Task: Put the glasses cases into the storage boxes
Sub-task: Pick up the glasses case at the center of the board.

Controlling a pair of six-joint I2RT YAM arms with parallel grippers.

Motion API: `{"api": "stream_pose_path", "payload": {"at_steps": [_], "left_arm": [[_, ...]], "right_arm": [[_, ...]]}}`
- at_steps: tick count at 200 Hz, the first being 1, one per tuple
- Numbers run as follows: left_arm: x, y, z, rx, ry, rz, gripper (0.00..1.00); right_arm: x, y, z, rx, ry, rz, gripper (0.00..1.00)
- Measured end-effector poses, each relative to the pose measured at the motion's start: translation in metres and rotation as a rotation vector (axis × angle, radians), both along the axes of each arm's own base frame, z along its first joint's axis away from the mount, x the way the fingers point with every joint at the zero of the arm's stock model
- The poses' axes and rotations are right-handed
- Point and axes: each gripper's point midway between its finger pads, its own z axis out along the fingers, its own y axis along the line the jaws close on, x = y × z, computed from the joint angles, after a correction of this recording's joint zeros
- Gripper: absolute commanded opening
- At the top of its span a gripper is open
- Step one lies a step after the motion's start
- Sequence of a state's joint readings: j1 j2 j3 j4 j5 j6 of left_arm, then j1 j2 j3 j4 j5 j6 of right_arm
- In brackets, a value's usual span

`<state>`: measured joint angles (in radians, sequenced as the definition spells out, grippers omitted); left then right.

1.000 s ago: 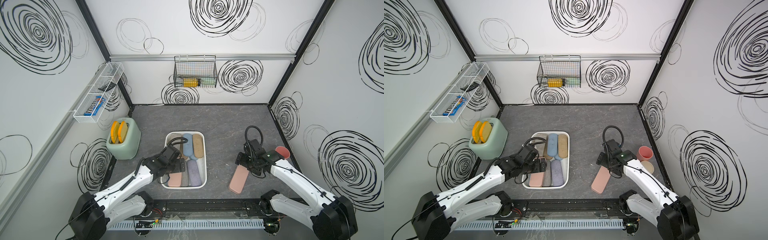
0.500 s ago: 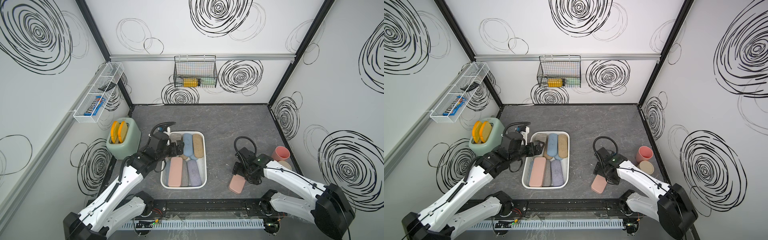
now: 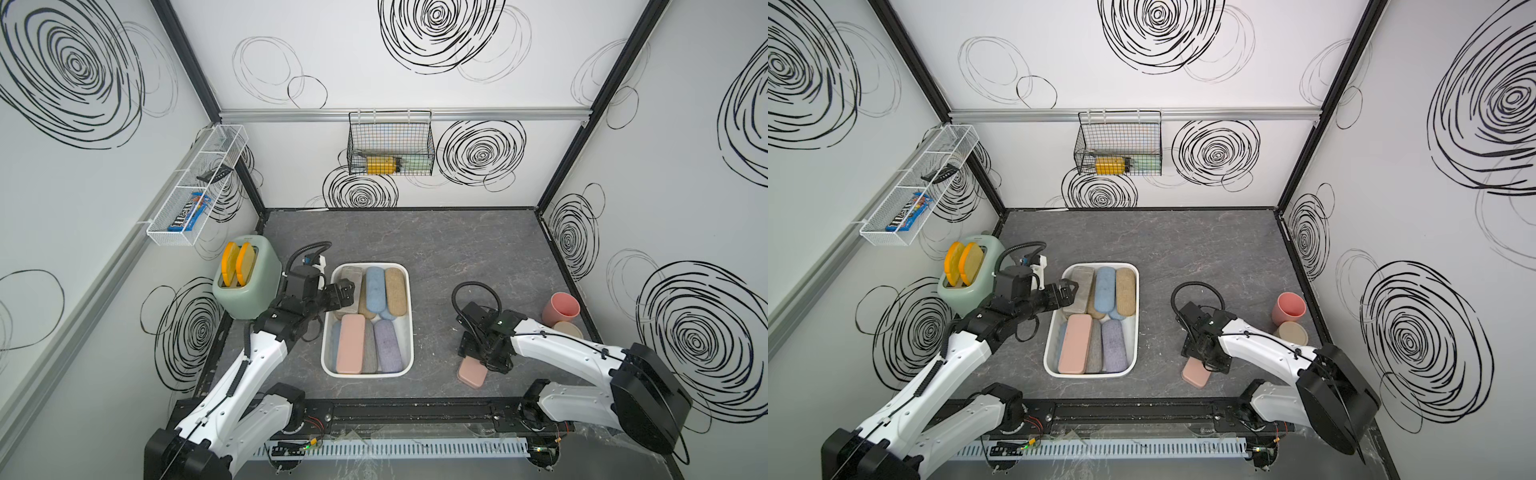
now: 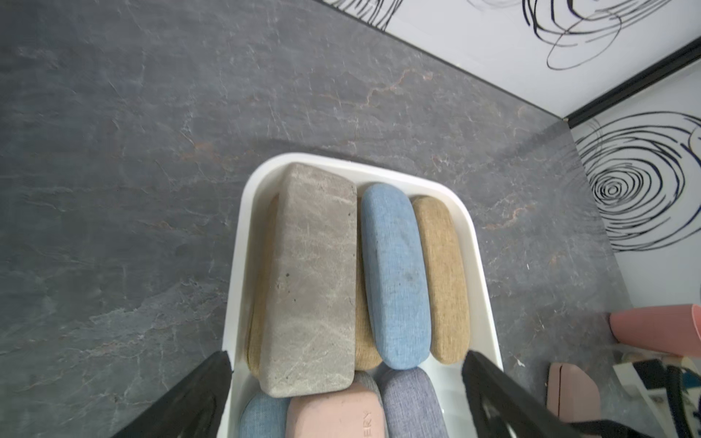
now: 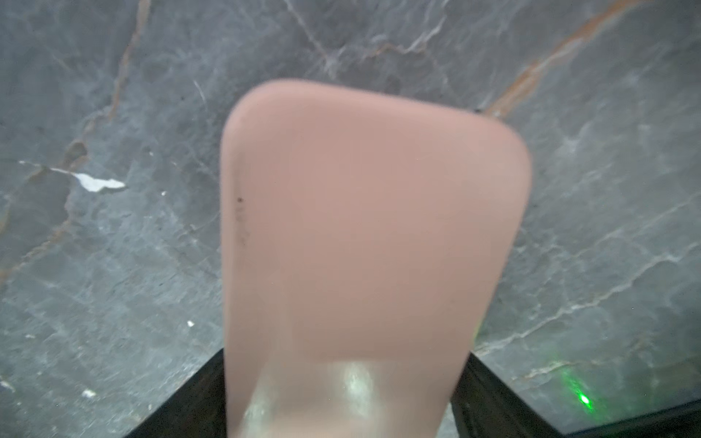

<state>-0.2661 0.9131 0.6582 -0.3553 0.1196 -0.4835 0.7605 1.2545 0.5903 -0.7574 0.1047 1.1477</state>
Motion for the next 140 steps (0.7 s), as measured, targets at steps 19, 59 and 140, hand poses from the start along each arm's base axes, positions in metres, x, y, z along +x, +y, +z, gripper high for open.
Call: {"api": "stream_pose_path", "payload": {"at_steps": [19, 59, 140], "left_arm": [[-0.008, 0.001, -0.004, -0.003, -0.004, -0.007, 0.98], [-0.002, -0.004, 0.009, -0.028, -0.065, -0.019, 1.00], [-0.002, -0.010, 0.008, -0.031, -0.067, -0.041, 1.00]], "right_arm": [[0.001, 0.002, -0.004, -0.020, 0.005, 0.007, 0.85], [0.004, 0.005, -0.003, -0.054, -0.003, 0.018, 0.74], [0.017, 0.009, 0.042, -0.030, -0.123, 0.028, 0.59]]}}
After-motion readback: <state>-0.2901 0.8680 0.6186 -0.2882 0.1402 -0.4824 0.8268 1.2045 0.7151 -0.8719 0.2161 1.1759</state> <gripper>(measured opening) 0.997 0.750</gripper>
